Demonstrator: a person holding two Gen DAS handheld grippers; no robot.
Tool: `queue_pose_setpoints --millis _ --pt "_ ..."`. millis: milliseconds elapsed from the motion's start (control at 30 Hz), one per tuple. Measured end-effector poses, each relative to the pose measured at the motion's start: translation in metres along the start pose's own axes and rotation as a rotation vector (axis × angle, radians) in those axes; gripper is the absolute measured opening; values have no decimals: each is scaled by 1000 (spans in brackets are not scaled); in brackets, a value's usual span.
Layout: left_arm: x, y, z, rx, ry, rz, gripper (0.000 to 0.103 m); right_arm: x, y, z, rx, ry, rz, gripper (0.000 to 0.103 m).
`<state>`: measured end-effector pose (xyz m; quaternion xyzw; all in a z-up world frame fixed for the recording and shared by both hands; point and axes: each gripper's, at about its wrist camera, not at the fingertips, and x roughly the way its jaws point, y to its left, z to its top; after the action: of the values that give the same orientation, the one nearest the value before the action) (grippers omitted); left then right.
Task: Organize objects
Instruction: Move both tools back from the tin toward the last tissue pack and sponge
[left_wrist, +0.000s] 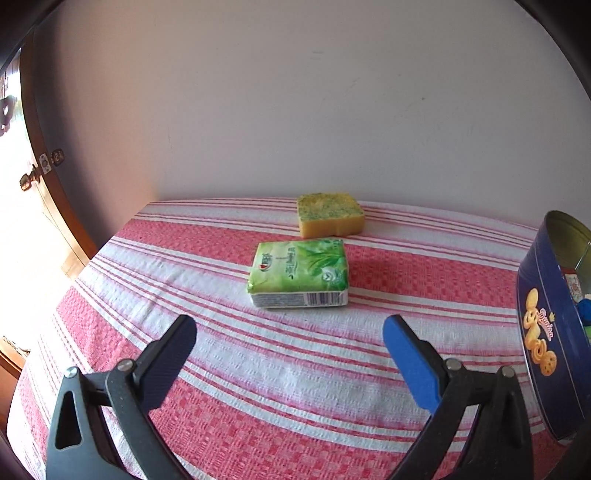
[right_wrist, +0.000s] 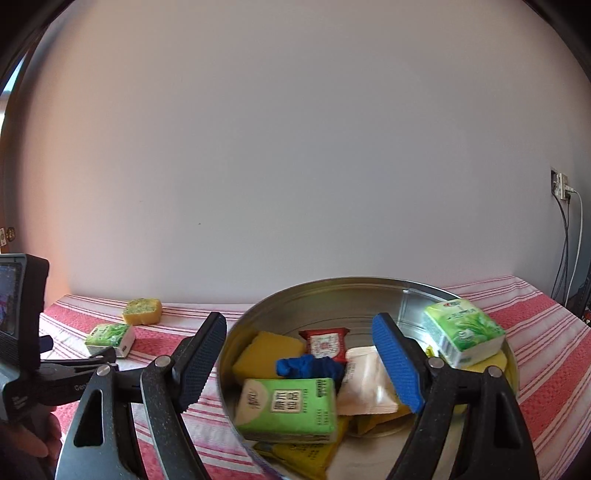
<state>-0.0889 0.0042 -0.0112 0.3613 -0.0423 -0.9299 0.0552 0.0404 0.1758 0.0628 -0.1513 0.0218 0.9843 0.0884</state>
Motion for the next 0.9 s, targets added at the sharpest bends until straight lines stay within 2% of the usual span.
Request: queue_pose_setpoints --millis 167,367,500,533,633,700,800,900 --pt "24 12 6 -45 81 -39 102 4 52 0 -65 31 37 83" --pt "49 18 17 -32 127 -25 101 24 71 4 -61 54 64 83" --pt "67 26 22 -59 181 -42 93 48 84 4 -47 112 87 83" --pt "69 29 23 -73 180 -52 91 53 88 5 -48 118 89 83" --pt "78 36 28 -86 180 -37 90 65 96 7 -50 140 95 83" --pt "78 40 28 -96 180 -53 91 70 98 6 -46 161 100 83" --pt "70 35 31 -21 148 -74 95 74 94 5 -13 175 109 83" --pt "63 18 39 144 69 -45 100 81 91 3 15 205 120 83"
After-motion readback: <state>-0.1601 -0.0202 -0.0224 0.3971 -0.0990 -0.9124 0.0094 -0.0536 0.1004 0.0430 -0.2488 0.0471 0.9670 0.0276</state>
